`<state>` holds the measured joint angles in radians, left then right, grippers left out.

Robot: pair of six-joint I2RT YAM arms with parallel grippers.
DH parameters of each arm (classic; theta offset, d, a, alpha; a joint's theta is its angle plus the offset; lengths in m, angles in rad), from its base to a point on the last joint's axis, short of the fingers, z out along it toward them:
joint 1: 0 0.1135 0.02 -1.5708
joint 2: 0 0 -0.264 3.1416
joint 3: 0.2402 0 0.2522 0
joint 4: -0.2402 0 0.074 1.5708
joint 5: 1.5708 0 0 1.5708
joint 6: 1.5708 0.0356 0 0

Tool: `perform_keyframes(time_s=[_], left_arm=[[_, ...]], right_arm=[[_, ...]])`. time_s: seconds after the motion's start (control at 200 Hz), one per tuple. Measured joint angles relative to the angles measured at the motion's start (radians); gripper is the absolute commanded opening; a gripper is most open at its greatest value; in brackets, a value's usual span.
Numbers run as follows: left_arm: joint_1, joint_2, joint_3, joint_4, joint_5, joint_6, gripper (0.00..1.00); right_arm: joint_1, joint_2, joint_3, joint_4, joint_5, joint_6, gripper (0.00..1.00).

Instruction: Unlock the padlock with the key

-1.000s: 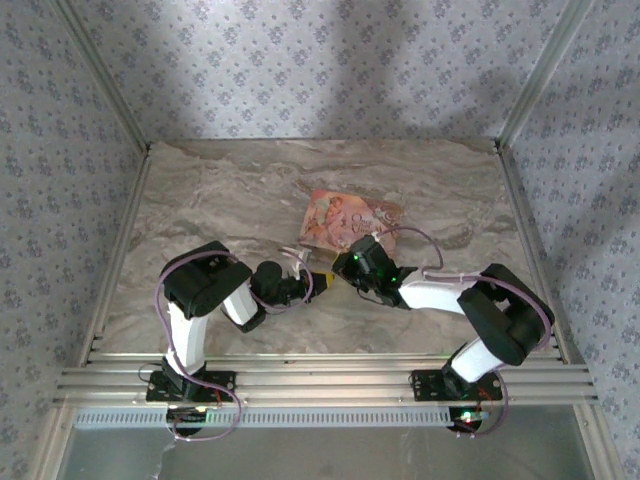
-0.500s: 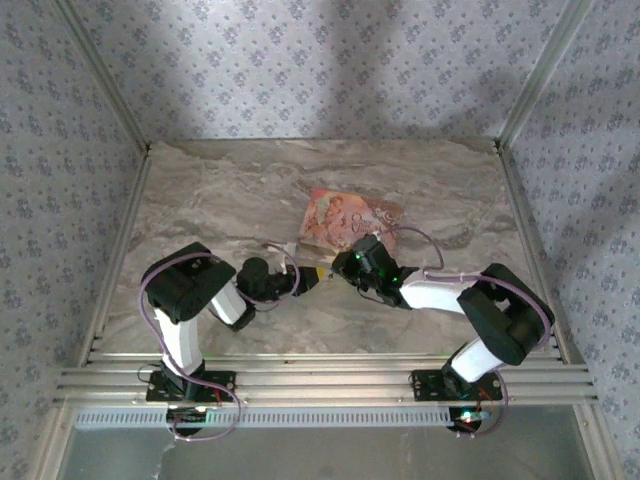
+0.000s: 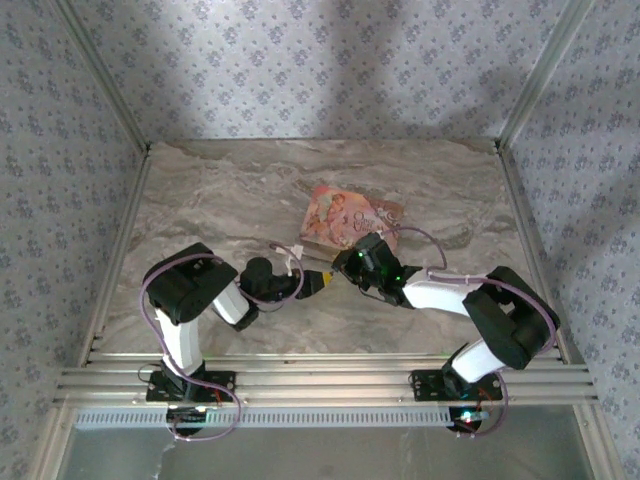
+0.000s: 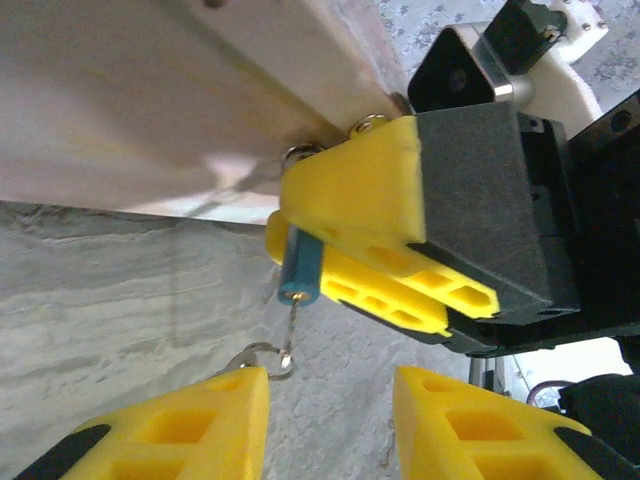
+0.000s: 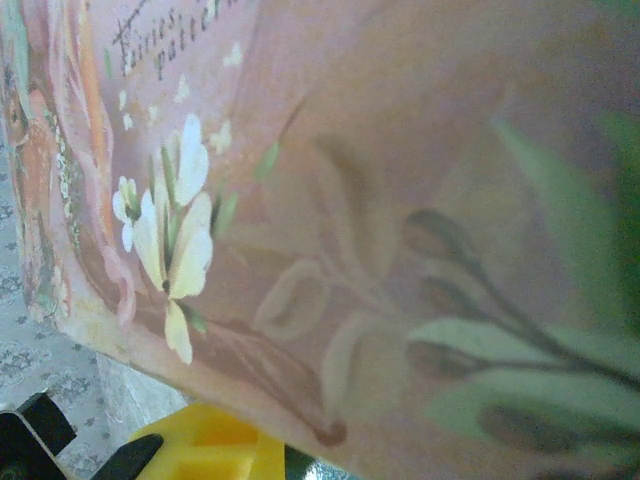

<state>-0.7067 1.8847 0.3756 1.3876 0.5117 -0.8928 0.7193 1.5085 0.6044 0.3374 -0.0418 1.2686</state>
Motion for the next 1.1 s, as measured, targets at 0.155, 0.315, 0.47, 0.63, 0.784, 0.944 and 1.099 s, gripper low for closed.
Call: perform_keyframes(time_s=[0.155,0.315,0.47,0.63,0.784,0.944,1.099], left_arm=[[-0.002,0.004,0.021,0.0,-0.004,0.0,0.36],[-0.002,0.034,0.032,0.0,-0.021,0.0,0.37],[-0.002,0.06,0.037,0.0,-0.03,0.0,0.36],[-0.003,0.069,0.053,0.0,-0.029,-0.01,0.26],[-0.01,0.071,0.07,0.0,-0.029,-0.018,0.16],[-0.01,0.083,0.072,0.0,-0.029,-0.017,0.22],[-0.017,0.083,0.072,0.0,-0.029,-0.018,0.21]], right_arm=[[0.0,-0.002,0.0,-0.002,-0.003,0.003,0.0],[0.0,-0.004,0.0,-0.005,-0.003,0.004,0.0],[0.0,-0.005,0.0,-0.006,-0.003,0.007,0.0],[0.0,-0.005,0.0,-0.006,-0.003,0.007,0.0],[0.0,-0.006,0.0,-0.008,-0.003,0.007,0.0],[0.0,-0.008,0.0,-0.015,-0.003,0.007,0.0],[0.0,-0.01,0.0,-0.016,-0.003,0.007,0.0]])
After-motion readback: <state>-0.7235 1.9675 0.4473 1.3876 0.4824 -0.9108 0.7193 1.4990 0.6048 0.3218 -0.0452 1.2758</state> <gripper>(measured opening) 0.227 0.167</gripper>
